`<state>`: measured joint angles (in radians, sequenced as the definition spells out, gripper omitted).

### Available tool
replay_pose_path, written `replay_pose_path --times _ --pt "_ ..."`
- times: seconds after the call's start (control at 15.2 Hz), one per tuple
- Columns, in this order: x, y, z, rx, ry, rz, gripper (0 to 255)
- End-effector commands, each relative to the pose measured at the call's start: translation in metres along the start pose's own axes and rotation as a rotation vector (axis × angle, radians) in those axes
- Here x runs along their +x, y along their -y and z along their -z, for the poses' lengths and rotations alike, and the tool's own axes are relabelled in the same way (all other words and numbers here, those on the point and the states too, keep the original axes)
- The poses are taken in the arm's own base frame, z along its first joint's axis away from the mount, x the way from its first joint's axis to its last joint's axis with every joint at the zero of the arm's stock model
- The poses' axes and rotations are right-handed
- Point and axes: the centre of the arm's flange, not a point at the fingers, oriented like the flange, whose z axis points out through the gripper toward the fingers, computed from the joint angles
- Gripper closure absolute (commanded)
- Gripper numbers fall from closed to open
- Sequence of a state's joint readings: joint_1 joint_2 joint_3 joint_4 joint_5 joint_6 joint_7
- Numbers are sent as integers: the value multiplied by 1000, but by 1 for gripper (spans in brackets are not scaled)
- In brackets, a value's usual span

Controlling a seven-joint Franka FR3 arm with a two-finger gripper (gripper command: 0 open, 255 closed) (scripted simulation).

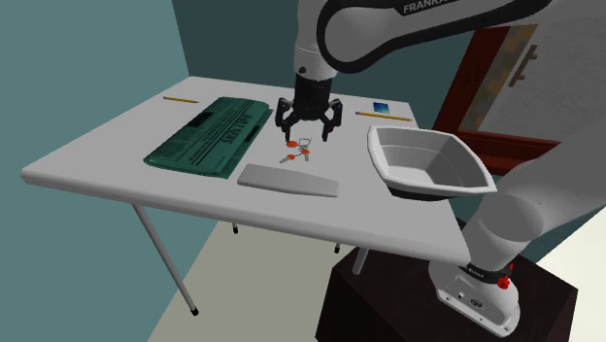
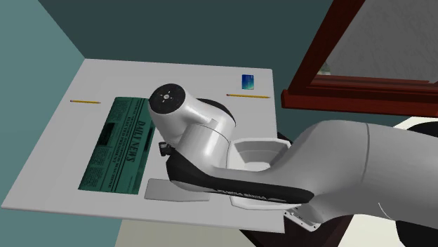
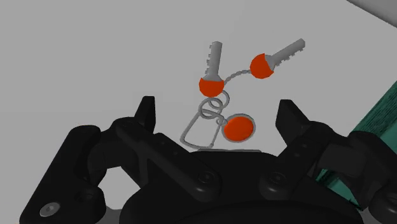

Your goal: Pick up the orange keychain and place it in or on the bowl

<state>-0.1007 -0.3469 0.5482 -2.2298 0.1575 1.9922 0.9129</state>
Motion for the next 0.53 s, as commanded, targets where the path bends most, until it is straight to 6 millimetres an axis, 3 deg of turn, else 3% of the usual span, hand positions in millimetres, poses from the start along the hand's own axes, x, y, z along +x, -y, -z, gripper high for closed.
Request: replay_pose_path --times 0.0,0.26,0.46 --pt "0 1 -11 0 0 -4 0" --pt "0 1 -30 0 0 -4 0" --pt "0 1 -30 0 0 -4 0"
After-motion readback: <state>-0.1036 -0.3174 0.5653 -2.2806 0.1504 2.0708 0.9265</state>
